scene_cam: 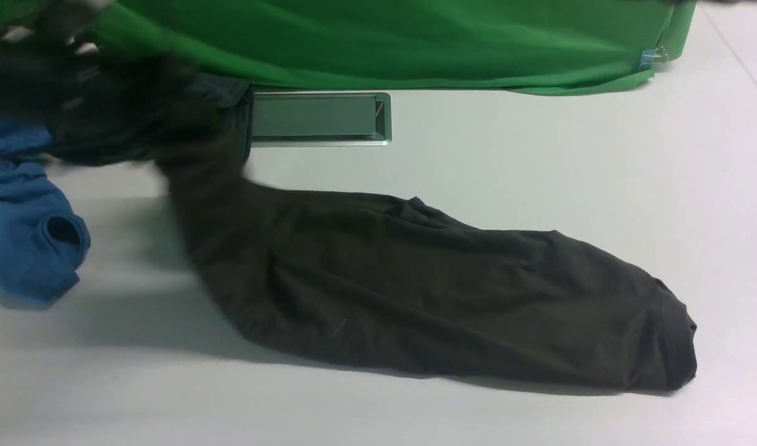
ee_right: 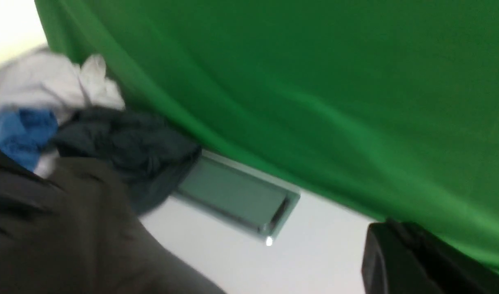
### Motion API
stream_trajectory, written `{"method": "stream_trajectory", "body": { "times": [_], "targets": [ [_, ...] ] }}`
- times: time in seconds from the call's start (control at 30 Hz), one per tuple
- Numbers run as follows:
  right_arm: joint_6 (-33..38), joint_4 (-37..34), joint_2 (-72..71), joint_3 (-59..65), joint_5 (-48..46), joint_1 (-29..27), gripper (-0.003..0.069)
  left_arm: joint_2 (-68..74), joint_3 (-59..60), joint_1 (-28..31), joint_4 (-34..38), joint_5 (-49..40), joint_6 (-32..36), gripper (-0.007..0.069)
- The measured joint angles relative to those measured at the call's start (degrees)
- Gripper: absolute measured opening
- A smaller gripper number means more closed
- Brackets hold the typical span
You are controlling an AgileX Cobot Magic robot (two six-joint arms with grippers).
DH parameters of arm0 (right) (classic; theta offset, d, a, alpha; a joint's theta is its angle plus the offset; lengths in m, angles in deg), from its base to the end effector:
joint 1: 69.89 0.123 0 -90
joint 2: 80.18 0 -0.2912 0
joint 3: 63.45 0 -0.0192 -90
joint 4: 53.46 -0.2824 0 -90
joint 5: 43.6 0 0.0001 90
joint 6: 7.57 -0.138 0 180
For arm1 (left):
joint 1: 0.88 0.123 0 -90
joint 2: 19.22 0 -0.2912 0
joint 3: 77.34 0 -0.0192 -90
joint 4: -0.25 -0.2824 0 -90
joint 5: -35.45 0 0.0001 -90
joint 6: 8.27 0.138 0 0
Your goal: Fold a long-sleeved shirt on a white desktop.
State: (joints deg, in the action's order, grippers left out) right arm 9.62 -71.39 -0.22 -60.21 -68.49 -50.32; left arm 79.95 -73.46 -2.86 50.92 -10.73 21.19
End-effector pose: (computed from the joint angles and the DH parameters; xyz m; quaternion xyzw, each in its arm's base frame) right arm 0.3315 0.1369 0.4221 -0.1801 0.7827 0.1481 0.5770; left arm 0.4017 -0.0910 0.2823 0.0400 0.8940 -0.3086 0.3223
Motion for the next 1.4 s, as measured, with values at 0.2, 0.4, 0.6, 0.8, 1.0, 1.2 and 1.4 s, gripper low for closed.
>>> {"method": "stream_trajectory", "body": {
  "times": [0.2,0.4,0.6,0.8,1.0,1.2,1.4],
  "targets": [
    [0.39,0.00,-2.77,-2.13,-0.21,0.00,0.0030,7.72,-12.36,-21.16,0.48,5.06,-2.70,0.0048],
    [1.26,0.23,-4.61,-2.18,-1.82,0.00,0.0033,26.74,-24.81,-39.14,3.57,8.26,-3.34,0.0048],
    [1.69,1.42,-4.61,-2.18,-2.14,0.00,0.0035,37.66,-30.94,-46.59,-1.21,7.62,-8.89,0.0085],
    [1.81,1.73,-4.61,-2.18,-2.20,0.00,0.0041,38.58,-34.37,-47.44,-8.68,8.26,-16.44,0.0321],
    [1.55,1.77,-4.72,-2.18,-2.25,0.00,0.0057,34.36,-35.08,-45.61,-12.71,5.71,-12.21,0.0624],
    [-0.35,3.75,-6.57,-2.20,-5.57,0.00,0.0071,29.22,-36.43,-36.30,-23.52,-2.41,-16.93,0.0670],
    [-8.53,9.96,-5.16,5.95,-5.92,0.00,0.0097,29.48,-31.60,-27.80,-23.35,-13.83,-15.16,0.0406]
  ]
}}
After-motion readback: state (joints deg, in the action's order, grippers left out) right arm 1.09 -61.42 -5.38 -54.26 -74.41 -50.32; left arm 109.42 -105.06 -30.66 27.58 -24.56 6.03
